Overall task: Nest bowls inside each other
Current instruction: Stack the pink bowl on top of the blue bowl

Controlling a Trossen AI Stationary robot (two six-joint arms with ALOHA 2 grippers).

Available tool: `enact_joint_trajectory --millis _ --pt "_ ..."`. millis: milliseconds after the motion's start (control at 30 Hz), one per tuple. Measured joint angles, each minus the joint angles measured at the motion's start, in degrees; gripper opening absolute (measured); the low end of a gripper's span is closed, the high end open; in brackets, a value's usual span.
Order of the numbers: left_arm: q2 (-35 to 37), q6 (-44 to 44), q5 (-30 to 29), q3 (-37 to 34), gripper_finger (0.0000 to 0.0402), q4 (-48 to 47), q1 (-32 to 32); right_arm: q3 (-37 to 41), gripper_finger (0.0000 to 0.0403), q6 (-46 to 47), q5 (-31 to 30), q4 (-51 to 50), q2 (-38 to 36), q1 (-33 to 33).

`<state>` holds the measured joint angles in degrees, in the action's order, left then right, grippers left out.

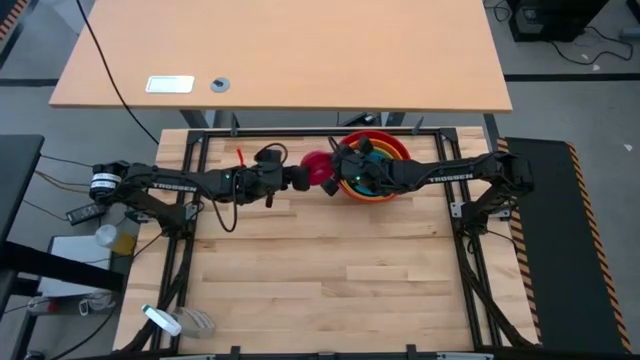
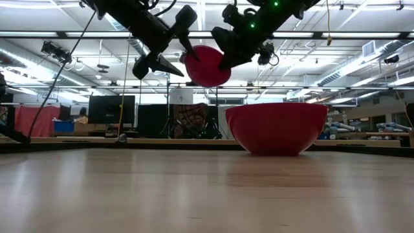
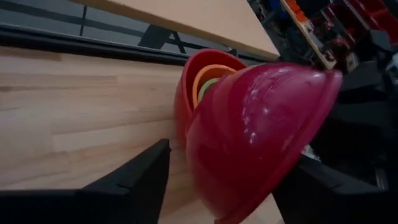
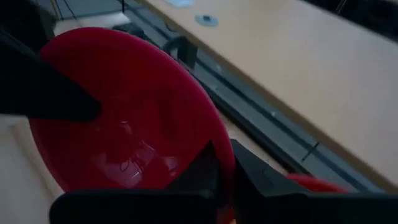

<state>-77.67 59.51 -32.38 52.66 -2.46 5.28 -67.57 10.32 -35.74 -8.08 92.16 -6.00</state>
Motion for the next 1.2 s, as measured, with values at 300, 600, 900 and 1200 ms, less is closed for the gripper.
enact_joint_trajectory --millis 300,600,900,1200 --pt "0.5 -5.3 2.1 0.0 0.0270 3.3 0.1 0.1 0.0030 6.7 -1.2 -12.7 -2.5 -2.0" --pt "0.6 -8.3 3.7 0.0 0.0270 5.9 0.1 0.1 0.0030 10.2 -2.6 -24.3 -7.0 -5.7" --pt "0.6 -11.1 5.7 0.0 0.0270 8.2 0.4 5.3 0.0030 16.9 -3.5 -31.2 -8.8 -9.5" --pt "0.6 -12.4 7.4 0.0 0.0270 9.7 0.3 18.8 0.0030 24.8 2.0 -24.3 -12.2 -10.7"
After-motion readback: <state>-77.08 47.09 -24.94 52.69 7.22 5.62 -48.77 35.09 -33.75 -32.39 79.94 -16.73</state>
